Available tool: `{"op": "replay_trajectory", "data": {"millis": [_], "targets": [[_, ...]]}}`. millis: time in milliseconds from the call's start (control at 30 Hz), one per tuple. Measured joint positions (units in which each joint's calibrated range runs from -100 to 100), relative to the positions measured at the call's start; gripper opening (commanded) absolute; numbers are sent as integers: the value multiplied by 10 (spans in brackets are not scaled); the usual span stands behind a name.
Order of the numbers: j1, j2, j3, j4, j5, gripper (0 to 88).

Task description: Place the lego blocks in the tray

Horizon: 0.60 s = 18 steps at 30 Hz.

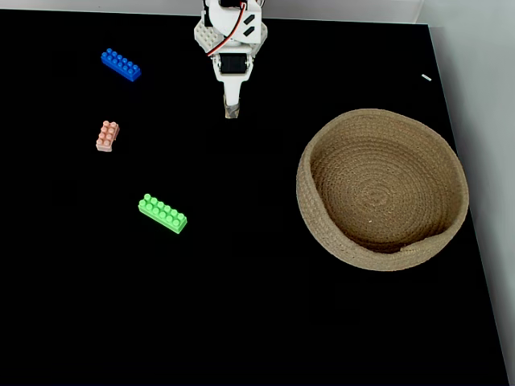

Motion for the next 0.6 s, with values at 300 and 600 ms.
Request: {"op": "replay_trajectory", "data": {"millis": [300,600], "targets": [[-30,0,0,-13,11,1],[-36,0,0,-13,11,1]]}}
